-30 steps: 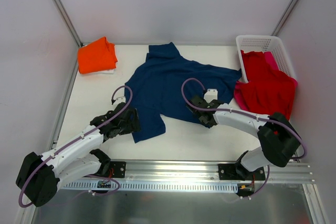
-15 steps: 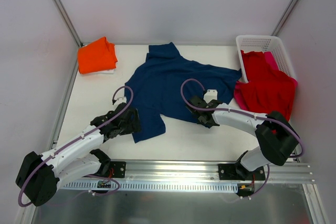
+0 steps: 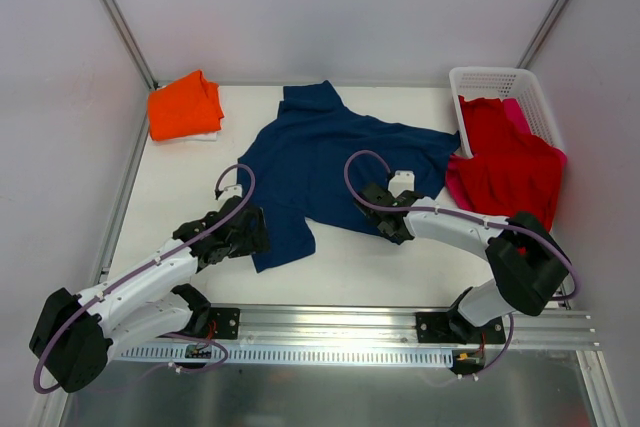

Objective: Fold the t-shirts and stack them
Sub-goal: Flatten out the tshirt

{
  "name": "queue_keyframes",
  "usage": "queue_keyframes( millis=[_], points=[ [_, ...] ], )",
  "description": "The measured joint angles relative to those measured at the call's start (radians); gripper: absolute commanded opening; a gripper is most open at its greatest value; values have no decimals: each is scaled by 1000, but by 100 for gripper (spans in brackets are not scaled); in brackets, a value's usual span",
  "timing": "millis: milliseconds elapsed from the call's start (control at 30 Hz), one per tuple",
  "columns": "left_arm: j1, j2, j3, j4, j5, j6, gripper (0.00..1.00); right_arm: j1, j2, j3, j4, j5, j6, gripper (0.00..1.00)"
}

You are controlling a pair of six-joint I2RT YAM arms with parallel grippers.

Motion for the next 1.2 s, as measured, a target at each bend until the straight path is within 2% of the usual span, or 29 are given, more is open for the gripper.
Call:
queue_keyframes(
  millis=[133, 200, 433, 567, 733, 833, 933, 1200],
  points=[
    [0, 2, 0, 0, 0, 0, 87, -3, 0, -10, 11, 0, 0, 38],
    [0, 7, 0, 1, 0, 0, 87, -6, 0, -21, 16, 0, -1, 34],
    [0, 17, 0, 1, 0, 0, 87, -17, 0, -48, 44, -6, -4, 15],
    [0, 17, 0, 1, 0, 0, 87, -19, 0, -49, 58, -12, -9, 1],
    [0, 17, 0, 1, 0, 0, 84, -19, 0, -49, 64, -13, -10, 1],
    [0, 23, 0, 0, -2, -4, 77, -19, 0, -49, 64, -13, -12, 1],
    [-2, 66, 2, -8, -8, -20, 74, -19, 0, -49, 64, -14, -15, 1],
    [-68, 212, 14, -25, -35, -88, 73, -19, -17, -49, 69, -16, -27, 0]
  ],
)
